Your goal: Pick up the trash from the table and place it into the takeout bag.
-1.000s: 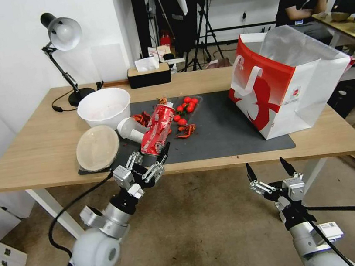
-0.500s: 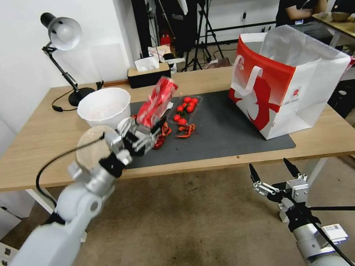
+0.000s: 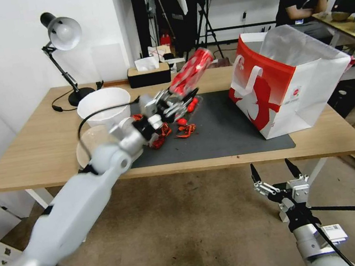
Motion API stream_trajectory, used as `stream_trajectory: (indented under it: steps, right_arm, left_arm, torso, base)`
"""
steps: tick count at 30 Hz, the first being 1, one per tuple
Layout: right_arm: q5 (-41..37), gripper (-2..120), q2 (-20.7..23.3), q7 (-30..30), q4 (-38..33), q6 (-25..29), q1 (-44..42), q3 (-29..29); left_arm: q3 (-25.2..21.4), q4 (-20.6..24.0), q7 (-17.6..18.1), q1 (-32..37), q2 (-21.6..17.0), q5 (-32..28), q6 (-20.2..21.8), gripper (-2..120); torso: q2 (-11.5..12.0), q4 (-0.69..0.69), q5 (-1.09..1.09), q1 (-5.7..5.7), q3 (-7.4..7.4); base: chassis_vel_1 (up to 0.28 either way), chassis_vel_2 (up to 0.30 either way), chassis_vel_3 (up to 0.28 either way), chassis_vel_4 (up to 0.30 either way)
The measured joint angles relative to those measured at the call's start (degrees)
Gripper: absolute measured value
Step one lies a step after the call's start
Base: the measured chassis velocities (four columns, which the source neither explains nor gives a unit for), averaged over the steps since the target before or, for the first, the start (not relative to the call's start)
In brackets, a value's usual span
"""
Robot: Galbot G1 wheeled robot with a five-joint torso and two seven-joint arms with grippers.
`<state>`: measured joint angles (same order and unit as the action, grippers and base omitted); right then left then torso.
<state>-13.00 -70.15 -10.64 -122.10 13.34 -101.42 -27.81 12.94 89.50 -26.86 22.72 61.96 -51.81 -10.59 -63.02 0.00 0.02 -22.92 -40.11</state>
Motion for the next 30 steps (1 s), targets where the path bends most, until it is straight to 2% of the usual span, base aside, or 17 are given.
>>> stream_trajectory:
  steps: [1, 2, 5, 6, 10, 11, 14, 18, 23, 26, 27, 30]
  right_arm:
    - [0.00, 100, -0.17, 0.00, 0.10, 0.00, -0.02, -0.07]
    - [0.00, 100, -0.17, 0.00, 0.10, 0.00, -0.02, -0.07]
    - [0.01, 100, -0.69, 0.00, 0.24, 0.07, -0.12, -0.12]
    - [0.01, 100, -0.69, 0.00, 0.24, 0.07, -0.12, -0.12]
    - [0.11, 100, -1.03, 0.01, 0.48, 0.32, -0.39, -0.26]
    - [0.11, 100, -1.03, 0.01, 0.48, 0.32, -0.39, -0.26]
    - [0.11, 100, -1.20, 0.03, 0.52, 0.56, -0.52, -0.47]
    - [0.07, 100, -1.36, 0.03, 0.59, 0.79, -0.56, -0.55]
    - [-0.01, 100, -1.43, 0.07, 0.83, 1.05, -0.61, -0.58]
    - [-0.12, 100, -1.45, 0.14, 1.03, 1.35, -0.62, -0.57]
    - [-0.12, 100, -1.45, 0.14, 1.03, 1.35, -0.62, -0.57]
    - [-0.40, 100, -1.23, 0.15, 1.03, 1.47, -0.61, -0.64]
  left_arm:
    - [1.90, -2.02, -0.08, -2.94, 2.00, -0.15, -0.01, 52]
    - [1.90, -2.02, -0.08, -2.94, 2.00, -0.15, -0.01, 52]
    - [6.91, -7.29, -0.46, -9.70, 6.05, -0.43, -0.05, 52]
    - [6.91, -7.29, -0.46, -9.70, 6.05, -0.43, -0.05, 52]
    - [13.31, -13.74, -0.27, -17.48, 9.66, -1.27, -0.32, 52]
    - [13.31, -13.74, -0.27, -17.48, 9.66, -1.27, -0.32, 52]
    - [17.15, -18.04, 0.58, -23.09, 11.37, -1.39, -0.34, 52]
    - [19.79, -21.35, 1.65, -27.95, 12.79, -1.05, -0.34, 52]
    - [21.97, -23.72, 2.62, -31.78, 14.53, 0.56, -0.38, 52]
    - [26.10, -28.63, 3.74, -36.50, 18.55, 7.62, -2.89, 52]
    - [26.10, -28.63, 3.74, -36.50, 18.55, 7.62, -2.89, 52]
    - [28.80, -32.58, 4.03, -38.87, 21.96, 15.65, -6.09, 52]
  torso:
    - [0.00, -0.01, -0.01, 0.00, 0.00]
    - [0.00, -0.01, -0.01, 0.00, 0.00]
    - [0.00, -0.03, 0.01, 0.00, 0.00]
    - [0.00, -0.03, 0.01, 0.00, 0.00]
    - [0.00, 0.00, -0.01, 0.00, 0.00]
    - [0.00, 0.00, -0.01, 0.00, 0.00]
    - [0.00, 0.00, -0.01, 0.00, 0.00]
    - [0.00, 0.00, -0.01, 0.00, 0.00]
    - [0.00, 0.01, -0.01, 0.00, 0.01]
    - [0.00, 0.00, -0.01, 0.00, 0.00]
    - [0.00, 0.00, -0.01, 0.00, 0.00]
    - [0.00, -0.01, 0.00, 0.00, 0.00]
  base:
    - [0.000, 0.000, 0.000, 0.000]
    - [0.000, 0.000, 0.000, 0.000]
    - [0.000, 0.000, 0.000, 0.000]
    - [0.000, 0.000, 0.000, 0.000]
    - [0.000, 0.000, 0.000, 0.000]
    - [0.000, 0.000, 0.000, 0.000]
    - [0.000, 0.000, 0.000, 0.000]
    - [0.000, 0.000, 0.000, 0.000]
    - [0.000, 0.000, 0.000, 0.000]
    - [0.000, 0.000, 0.000, 0.000]
    - [0.000, 0.000, 0.000, 0.000]
    - [0.000, 0.000, 0.000, 0.000]
